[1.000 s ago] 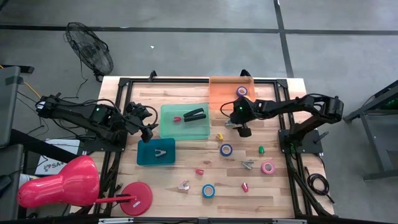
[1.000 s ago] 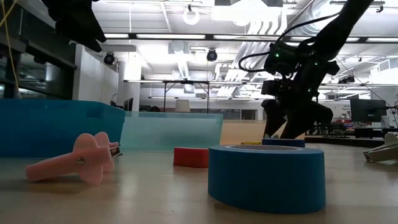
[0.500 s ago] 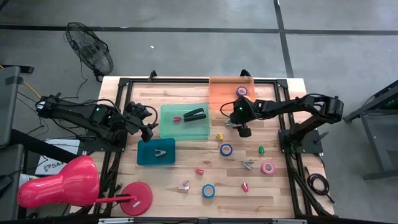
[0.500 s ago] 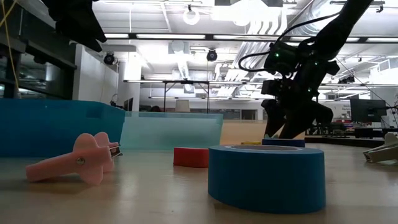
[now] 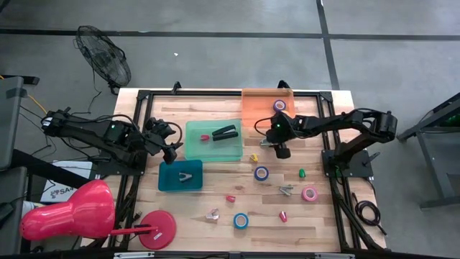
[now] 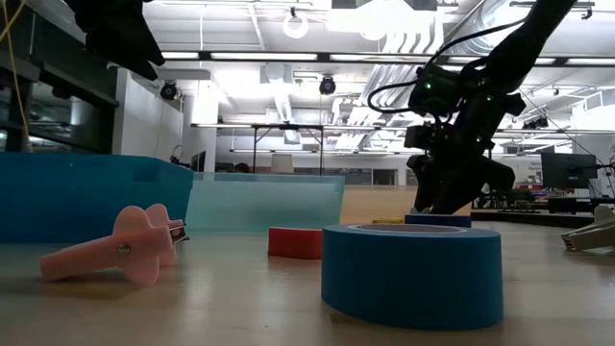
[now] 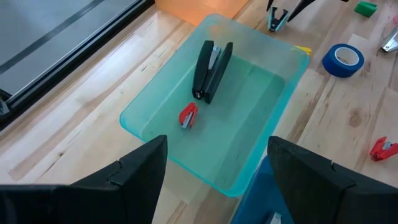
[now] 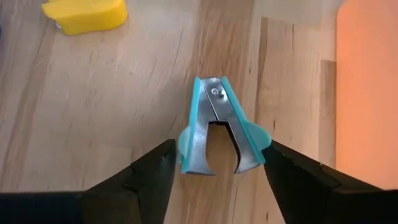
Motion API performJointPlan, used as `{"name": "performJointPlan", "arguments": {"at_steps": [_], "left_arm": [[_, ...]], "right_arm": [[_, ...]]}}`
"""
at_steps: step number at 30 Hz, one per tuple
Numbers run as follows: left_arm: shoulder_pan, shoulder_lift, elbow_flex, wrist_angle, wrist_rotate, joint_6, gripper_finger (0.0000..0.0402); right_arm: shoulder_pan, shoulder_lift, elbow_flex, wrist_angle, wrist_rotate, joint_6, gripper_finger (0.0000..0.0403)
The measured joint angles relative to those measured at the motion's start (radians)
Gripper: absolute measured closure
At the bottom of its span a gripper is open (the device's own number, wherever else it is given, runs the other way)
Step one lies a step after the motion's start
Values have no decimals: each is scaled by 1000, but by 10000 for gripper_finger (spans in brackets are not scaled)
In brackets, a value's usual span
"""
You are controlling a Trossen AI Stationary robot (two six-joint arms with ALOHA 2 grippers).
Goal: Pick and place Stapler, Stapler remover, tape
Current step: Put the light blue staple remover in the blue bin
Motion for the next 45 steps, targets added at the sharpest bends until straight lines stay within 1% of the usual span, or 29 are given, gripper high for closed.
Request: {"name": "performJointPlan", "arguments": {"at_steps": [11, 18, 23, 25, 33, 45], "left_arm": [[0, 0, 0, 0, 0, 0, 128], [0, 0, 0, 1, 0, -3, 128], [0, 0, 0, 5, 0, -4, 128], [0, 0, 0, 5, 0, -4, 128], [0, 0, 0, 13, -3, -4, 128], [0, 9, 0, 60, -14, 2, 128]], "right_arm": [[0, -1, 0, -19, -8, 103, 272], [0, -1, 1, -9, -20, 243, 314], [5, -7, 4, 23, -21, 411, 319], [15, -8, 11, 23, -17, 444, 319], [66, -13, 108, -31, -27, 510, 319], [131, -13, 289, -140, -29, 540, 319]]}}
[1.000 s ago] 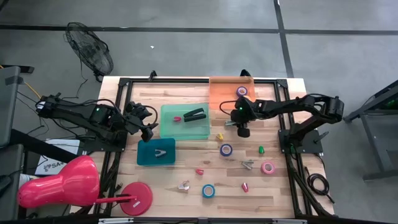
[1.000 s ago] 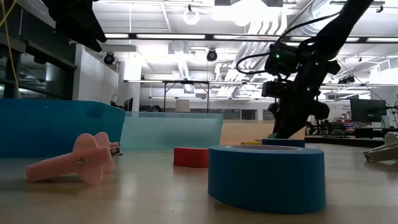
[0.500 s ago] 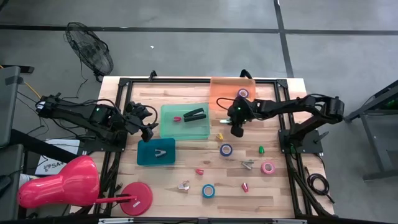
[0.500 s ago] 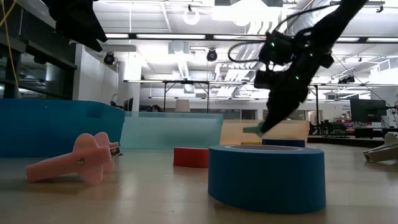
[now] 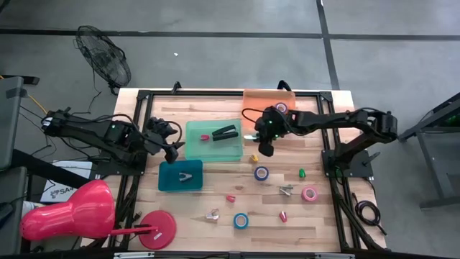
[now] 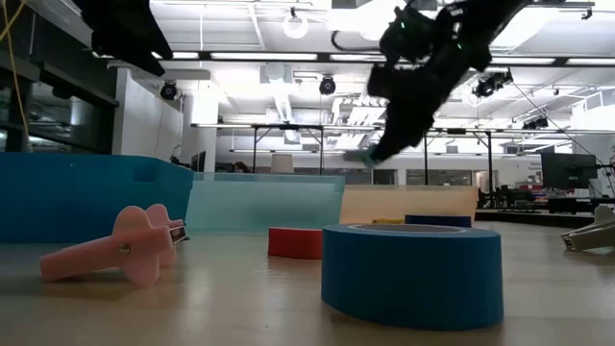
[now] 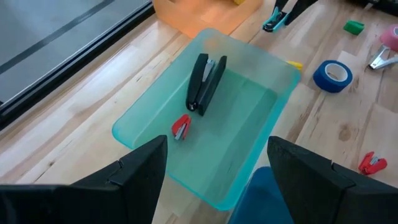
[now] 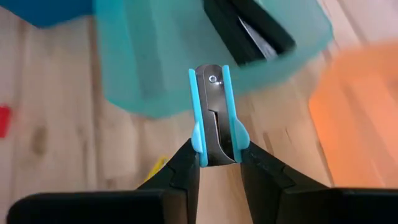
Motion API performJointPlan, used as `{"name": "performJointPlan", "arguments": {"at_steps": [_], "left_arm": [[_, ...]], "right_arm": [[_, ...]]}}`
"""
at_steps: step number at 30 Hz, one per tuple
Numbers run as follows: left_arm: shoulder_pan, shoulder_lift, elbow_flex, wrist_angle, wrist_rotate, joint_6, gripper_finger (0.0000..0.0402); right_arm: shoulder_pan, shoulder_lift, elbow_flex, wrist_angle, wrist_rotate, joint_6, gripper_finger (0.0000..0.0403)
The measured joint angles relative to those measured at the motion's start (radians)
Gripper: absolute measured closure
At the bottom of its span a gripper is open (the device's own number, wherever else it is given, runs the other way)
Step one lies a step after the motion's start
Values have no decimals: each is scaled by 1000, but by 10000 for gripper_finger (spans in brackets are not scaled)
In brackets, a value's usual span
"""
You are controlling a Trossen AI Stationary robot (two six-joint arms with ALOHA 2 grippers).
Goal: Pick and place Stapler, Stapler remover, tape
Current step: Put the light blue staple remover in the blue bin
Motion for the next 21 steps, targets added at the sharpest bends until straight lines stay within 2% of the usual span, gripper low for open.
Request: {"name": "performJointPlan", "arguments": {"at_steps": [7, 11, 17, 21], "left_arm": [[0, 50, 0, 64, 0, 33, 128], [0, 86, 0, 176, -2, 92, 128], [0, 133, 0, 371, -71, 176, 128], [1, 151, 0, 436, -96, 215, 128]], "right_arm": [[59, -1, 136, 5, 50, -2, 319], [93, -1, 205, 5, 84, -2, 319], [138, -1, 279, 11, 114, -2, 319], [161, -1, 293, 83, 136, -2, 319]]}}
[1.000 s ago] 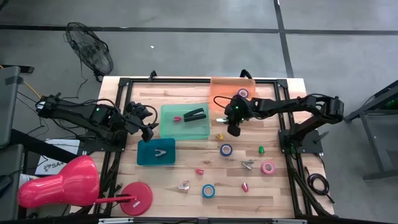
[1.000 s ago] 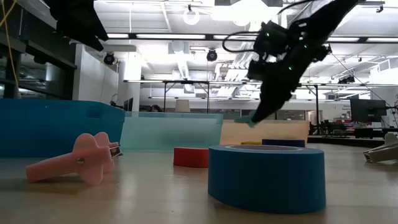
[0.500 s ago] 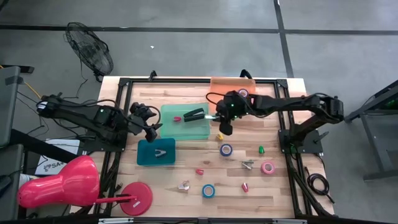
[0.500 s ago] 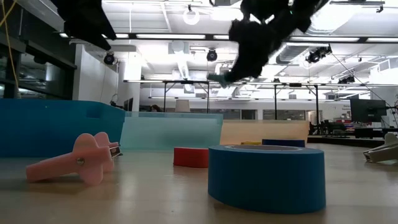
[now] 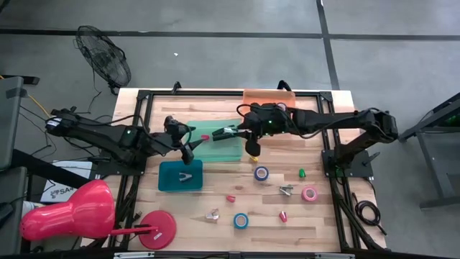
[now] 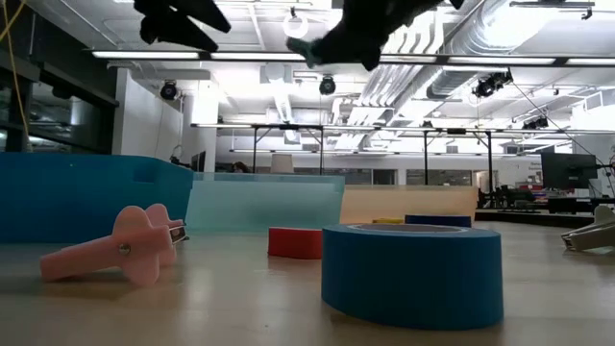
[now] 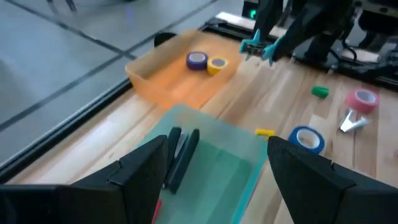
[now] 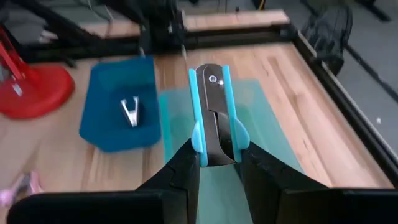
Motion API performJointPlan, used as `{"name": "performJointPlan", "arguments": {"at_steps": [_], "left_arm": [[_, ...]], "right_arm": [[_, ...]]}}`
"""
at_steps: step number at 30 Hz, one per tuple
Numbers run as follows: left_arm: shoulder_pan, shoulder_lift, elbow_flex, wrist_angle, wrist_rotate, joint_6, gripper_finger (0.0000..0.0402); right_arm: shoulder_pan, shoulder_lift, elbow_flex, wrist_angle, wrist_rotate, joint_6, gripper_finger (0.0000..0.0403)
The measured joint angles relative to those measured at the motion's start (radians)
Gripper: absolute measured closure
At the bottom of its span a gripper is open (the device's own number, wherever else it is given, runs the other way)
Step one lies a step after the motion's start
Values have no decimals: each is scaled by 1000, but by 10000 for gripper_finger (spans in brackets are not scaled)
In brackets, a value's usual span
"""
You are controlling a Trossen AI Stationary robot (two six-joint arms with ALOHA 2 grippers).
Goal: Pick and place Stapler, Stapler remover, tape
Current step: Put the light blue staple remover in the blue bin
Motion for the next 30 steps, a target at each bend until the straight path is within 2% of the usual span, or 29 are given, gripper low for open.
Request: {"name": "performJointPlan", "arguments": {"at_steps": [13, 23, 30], "left_arm": [[17, 24, 0, 282, 41, 212, 128], [119, 56, 0, 432, 218, 247, 128], [138, 69, 5, 495, 270, 268, 128]], "right_arm": [[31, 7, 0, 259, -33, 41, 319], [35, 22, -1, 313, -68, 51, 319], [35, 31, -1, 322, -70, 52, 319]]}}
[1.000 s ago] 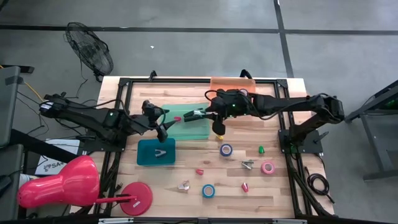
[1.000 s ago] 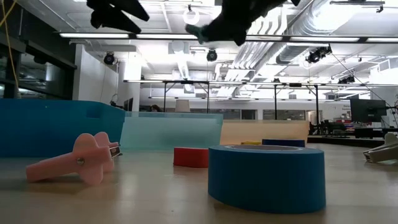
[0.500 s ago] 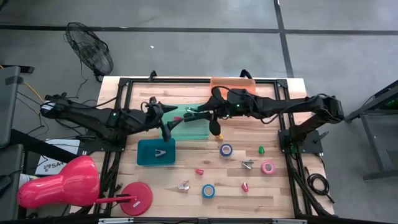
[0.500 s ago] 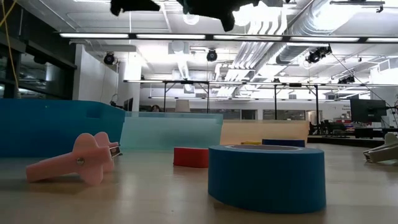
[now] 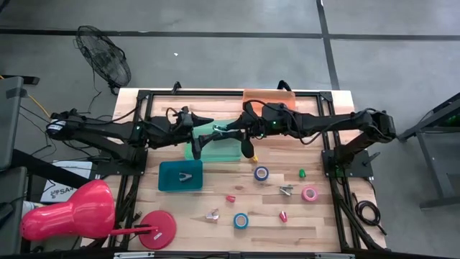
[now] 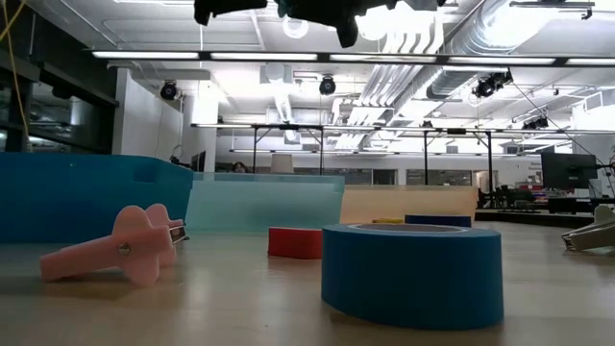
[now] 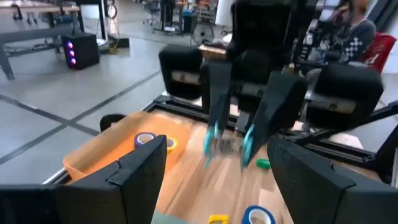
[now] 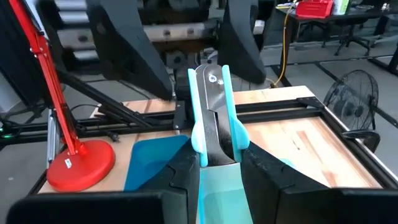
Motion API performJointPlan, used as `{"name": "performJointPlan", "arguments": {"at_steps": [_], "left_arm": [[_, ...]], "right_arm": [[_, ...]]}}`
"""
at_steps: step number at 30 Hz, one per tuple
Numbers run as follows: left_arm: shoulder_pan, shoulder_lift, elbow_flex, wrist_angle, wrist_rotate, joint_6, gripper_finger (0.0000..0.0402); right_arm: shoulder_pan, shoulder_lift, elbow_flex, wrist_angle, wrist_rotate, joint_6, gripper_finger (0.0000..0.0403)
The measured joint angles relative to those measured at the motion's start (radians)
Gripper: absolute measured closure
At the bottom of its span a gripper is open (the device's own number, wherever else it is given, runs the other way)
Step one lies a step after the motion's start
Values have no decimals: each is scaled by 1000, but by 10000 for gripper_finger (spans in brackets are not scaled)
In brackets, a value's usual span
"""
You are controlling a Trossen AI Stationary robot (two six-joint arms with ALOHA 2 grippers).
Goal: Pick and place Stapler, Stapler remover, tape
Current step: Put the light blue staple remover in the blue bin
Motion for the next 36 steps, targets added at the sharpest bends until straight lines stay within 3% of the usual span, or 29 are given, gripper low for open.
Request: {"name": "performJointPlan", "arguments": {"at_steps": [22, 27, 36], "left_arm": [[0, 3, -1, -20, -14, 13, 133], [0, 3, -1, -21, -14, 13, 179], [-2, 1, -1, -24, 7, 9, 316]], "right_arm": [[-3, 60, 0, 134, -53, 52, 319], [-3, 60, 0, 133, -53, 52, 319], [-8, 60, 0, 131, -67, 44, 322]]}}
